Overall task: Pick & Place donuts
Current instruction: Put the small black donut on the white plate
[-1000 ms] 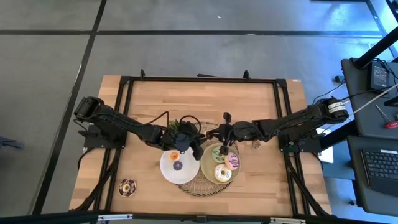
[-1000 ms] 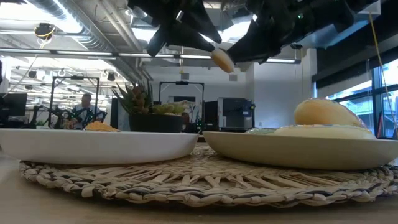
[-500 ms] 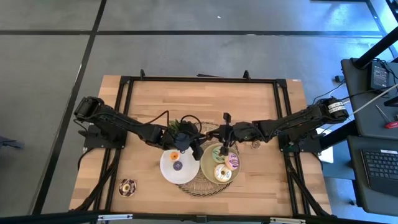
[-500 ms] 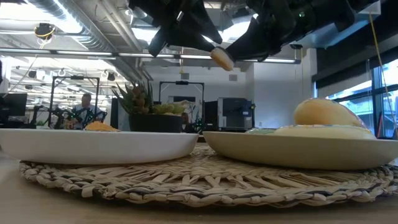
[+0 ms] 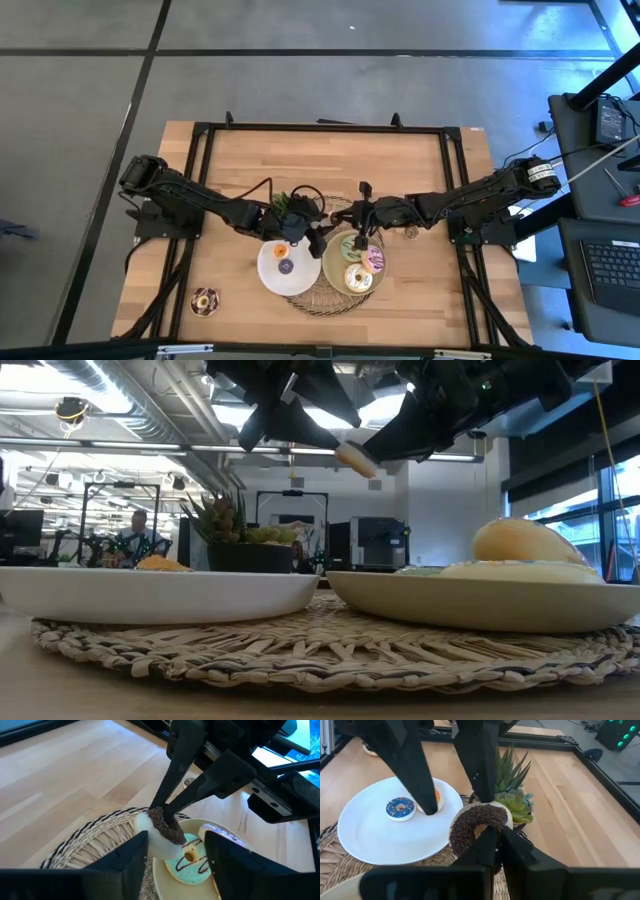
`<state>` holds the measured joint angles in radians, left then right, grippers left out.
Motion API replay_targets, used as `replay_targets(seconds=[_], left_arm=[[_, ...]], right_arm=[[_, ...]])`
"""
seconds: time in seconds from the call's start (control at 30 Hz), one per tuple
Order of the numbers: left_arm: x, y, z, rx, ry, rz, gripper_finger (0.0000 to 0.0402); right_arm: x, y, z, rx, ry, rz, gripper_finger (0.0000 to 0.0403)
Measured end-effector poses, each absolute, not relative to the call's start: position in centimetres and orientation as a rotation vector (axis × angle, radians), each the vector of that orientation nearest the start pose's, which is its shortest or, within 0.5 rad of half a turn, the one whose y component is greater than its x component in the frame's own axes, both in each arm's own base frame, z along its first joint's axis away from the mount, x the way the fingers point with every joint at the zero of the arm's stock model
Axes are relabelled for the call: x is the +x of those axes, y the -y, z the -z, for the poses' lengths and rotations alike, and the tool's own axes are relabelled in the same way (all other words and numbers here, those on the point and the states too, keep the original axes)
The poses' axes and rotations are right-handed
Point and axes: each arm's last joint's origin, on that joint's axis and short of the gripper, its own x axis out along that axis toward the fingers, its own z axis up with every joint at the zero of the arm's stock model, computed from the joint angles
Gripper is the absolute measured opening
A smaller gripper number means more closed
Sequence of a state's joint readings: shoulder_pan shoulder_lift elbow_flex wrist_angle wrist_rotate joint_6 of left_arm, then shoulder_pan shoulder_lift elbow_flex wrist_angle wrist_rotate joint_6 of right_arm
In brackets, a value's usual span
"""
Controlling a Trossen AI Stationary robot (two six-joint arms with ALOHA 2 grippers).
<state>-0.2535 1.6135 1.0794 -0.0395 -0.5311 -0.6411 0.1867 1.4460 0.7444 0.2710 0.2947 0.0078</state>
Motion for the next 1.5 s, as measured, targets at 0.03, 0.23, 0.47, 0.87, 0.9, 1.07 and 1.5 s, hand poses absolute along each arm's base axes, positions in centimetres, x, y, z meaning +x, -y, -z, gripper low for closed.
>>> replay_targets(seconds=[0.03,0.23,0.47,0.87,0.9,1.07,1.5], left_arm=[[34.3,7.37,-24.39,-0.401,-0.421,-0.426,0.0203],[34.3,7.3,-24.33,-0.354,-0.432,-0.427,0.0234],[34.24,7.2,-24.33,-0.357,-0.415,-0.471,0.0241],[34.21,6.81,-24.27,-0.395,-0.396,-0.525,0.0226],[34.22,6.83,-24.26,-0.387,-0.401,-0.518,0.0226],[34.24,6.92,-24.23,-0.381,-0.418,-0.488,0.0215],[34.38,6.41,-24.21,-0.374,-0.435,-0.468,0.0117]], right_arm=[[29.61,-4.74,-21.33,-0.085,-0.417,0.11,0.0027],[29.61,-4.84,-21.37,-0.076,-0.414,0.094,0.0022],[29.62,-4.82,-21.38,-0.077,-0.413,0.099,0.0025],[29.65,-4.81,-21.45,-0.08,-0.405,0.1,0.0025],[29.66,-4.81,-21.47,-0.08,-0.403,0.099,0.0025],[29.69,-4.82,-21.53,-0.078,-0.396,0.097,0.0025],[29.69,-4.79,-21.54,-0.078,-0.394,0.103,0.0025]])
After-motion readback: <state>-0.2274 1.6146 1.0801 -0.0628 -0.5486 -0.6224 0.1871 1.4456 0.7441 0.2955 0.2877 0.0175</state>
